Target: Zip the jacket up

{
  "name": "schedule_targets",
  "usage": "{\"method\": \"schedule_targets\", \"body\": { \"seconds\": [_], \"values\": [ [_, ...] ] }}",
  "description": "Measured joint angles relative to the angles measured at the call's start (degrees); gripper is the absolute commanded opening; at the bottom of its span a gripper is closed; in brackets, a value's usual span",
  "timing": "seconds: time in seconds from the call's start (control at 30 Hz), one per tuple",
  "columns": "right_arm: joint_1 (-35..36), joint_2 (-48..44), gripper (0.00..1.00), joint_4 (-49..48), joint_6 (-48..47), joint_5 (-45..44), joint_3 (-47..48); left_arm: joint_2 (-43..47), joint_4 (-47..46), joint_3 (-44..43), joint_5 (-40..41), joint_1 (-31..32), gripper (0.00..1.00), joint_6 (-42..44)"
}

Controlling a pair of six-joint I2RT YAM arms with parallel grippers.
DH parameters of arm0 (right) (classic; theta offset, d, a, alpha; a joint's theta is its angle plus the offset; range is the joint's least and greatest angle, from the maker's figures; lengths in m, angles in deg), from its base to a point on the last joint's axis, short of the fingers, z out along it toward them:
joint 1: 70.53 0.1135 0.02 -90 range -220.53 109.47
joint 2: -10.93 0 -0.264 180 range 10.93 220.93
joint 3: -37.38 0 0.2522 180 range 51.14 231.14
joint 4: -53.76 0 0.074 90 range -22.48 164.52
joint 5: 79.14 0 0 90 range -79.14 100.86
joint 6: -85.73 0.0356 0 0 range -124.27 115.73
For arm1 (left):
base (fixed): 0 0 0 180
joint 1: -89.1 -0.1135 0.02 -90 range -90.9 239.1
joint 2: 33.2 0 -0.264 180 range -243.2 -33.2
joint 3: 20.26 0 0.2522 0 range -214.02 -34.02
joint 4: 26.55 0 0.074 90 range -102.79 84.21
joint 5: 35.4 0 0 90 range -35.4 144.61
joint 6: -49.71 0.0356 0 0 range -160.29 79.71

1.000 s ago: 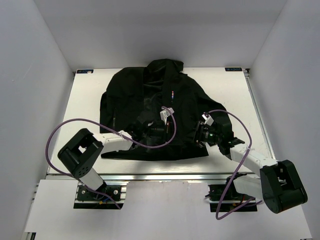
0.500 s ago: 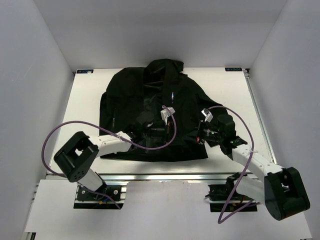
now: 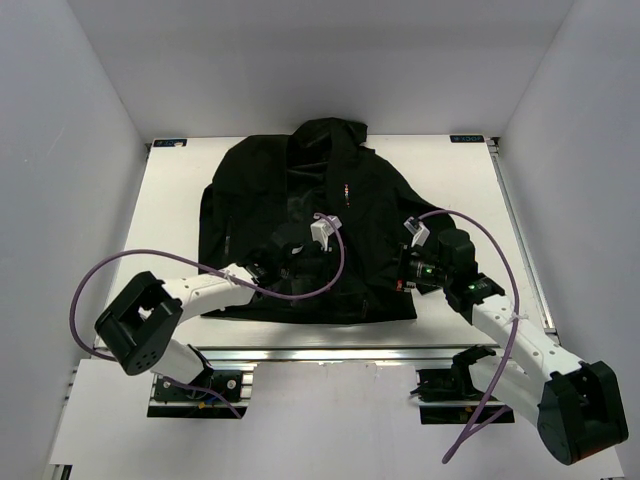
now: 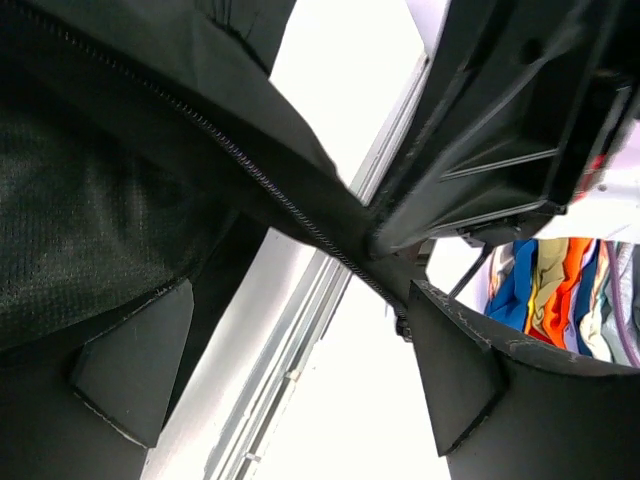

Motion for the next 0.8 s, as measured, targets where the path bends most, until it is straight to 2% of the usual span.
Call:
{"method": "schedule_targets", "body": {
  "seconds": [0.2,0.5,0.8],
  "values": [
    [0.00,-0.66,0.00,1.90,-1.11,-2.43,0.00,-0.35,-3.17,0.02,-1.86,0.00,0.97,-0.70],
    [0.04,-0.81,0.00,1.40,-0.44,-4.94,0.13,-4.00,-6.54,-0.15,-5.99,0.00,0.74,-1.66],
    [0.11,-0.85,0.00,0.76,0.09,-4.48,0.35,-10.23,-9.22,-3.98,-8.22,0.02,0.59,-3.37]
  ]
}}
